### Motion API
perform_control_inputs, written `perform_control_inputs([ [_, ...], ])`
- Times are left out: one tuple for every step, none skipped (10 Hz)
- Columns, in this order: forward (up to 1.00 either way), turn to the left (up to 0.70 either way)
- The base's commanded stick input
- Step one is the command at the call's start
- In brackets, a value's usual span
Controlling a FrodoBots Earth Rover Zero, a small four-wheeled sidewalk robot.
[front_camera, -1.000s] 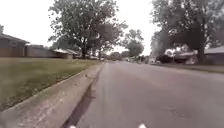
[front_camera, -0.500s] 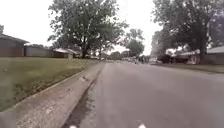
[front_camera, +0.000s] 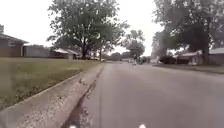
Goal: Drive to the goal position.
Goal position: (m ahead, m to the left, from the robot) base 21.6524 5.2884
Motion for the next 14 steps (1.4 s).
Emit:
perform_control_inputs([
  [0.70,0.00],
  [0.59,0.00],
  [0.28,0.00],
  [0.70,0.00],
  [0.70,0.00],
  [0.70,0.00],
  [0.70,0.00],
  [0.70,0.00],
  [0.70,0.00],
  [0.70,0.00],
  [0.70,0.00],
  [0.70,0.00],
  [0.70,0.00],
  [0.70,0.00],
])
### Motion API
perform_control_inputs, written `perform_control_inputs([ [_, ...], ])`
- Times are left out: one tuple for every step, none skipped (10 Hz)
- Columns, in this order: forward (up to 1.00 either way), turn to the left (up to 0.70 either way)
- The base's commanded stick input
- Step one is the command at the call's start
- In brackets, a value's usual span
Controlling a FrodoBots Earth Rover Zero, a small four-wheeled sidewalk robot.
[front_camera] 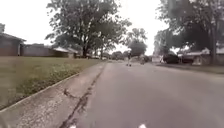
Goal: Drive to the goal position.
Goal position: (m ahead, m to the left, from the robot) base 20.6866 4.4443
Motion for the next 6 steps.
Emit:
perform_control_inputs([
  [0.70,0.00],
  [0.70,0.00],
  [0.70,0.00],
  [0.70,0.00],
  [0.10,0.00],
  [0.54,0.00],
])
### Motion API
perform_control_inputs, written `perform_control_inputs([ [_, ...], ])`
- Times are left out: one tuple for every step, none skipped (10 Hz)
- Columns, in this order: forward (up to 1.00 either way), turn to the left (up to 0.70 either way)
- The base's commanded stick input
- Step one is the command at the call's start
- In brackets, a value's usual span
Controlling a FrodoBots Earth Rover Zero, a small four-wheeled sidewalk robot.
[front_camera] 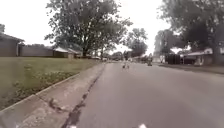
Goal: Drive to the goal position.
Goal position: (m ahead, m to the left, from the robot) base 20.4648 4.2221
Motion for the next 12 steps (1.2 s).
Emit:
perform_control_inputs([
  [0.70,0.00],
  [0.70,0.00],
  [0.70,0.00],
  [0.70,0.00],
  [0.70,0.00],
  [0.70,0.00],
  [0.57,0.00],
  [0.03,0.00],
  [0.00,0.00],
  [0.00,0.00],
  [0.00,0.00],
  [0.00,0.00],
])
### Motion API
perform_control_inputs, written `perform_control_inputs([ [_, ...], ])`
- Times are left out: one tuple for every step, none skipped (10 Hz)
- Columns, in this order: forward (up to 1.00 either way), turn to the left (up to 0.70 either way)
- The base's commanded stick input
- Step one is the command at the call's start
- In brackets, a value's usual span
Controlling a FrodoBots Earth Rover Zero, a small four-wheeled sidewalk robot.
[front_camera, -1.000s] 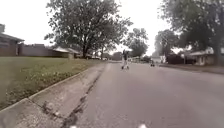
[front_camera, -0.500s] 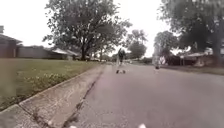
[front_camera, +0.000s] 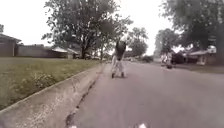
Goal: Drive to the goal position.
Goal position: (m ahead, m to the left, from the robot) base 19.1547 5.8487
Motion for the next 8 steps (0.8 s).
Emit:
perform_control_inputs([
  [0.00,0.00],
  [0.00,0.00],
  [0.00,0.00],
  [0.00,0.00],
  [0.00,0.00],
  [0.17,0.00],
  [0.42,0.00],
  [0.68,0.00],
])
